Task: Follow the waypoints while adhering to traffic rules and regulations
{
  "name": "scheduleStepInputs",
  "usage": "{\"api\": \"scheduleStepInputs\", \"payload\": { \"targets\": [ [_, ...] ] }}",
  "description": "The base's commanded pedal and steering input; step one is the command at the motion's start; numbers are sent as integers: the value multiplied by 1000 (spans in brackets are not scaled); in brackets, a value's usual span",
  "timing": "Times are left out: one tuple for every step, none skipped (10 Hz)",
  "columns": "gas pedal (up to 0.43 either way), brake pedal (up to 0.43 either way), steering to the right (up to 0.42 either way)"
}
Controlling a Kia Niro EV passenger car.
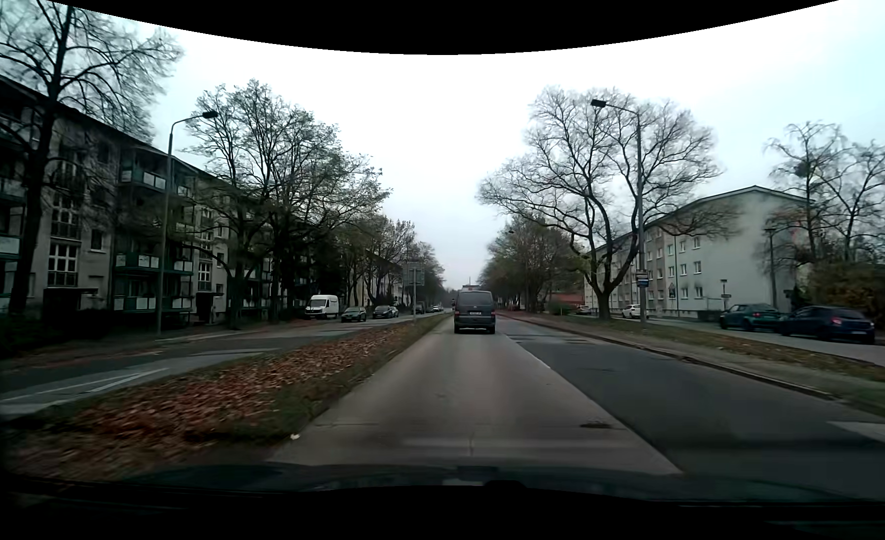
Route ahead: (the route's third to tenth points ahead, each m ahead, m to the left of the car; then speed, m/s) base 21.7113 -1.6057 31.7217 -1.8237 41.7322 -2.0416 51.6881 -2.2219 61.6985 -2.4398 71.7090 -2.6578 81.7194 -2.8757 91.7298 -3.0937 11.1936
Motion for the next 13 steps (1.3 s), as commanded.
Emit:
{"api": "scheduleStepInputs", "payload": {
  "targets": [
    [157,0,-1],
    [157,0,-1],
    [157,0,-1],
    [157,0,-1],
    [157,0,-1],
    [157,0,-1],
    [157,0,-1],
    [169,0,-1],
    [169,0,-1],
    [169,0,-1],
    [169,0,-1],
    [169,0,0],
    [169,0,-1]
  ]
}}
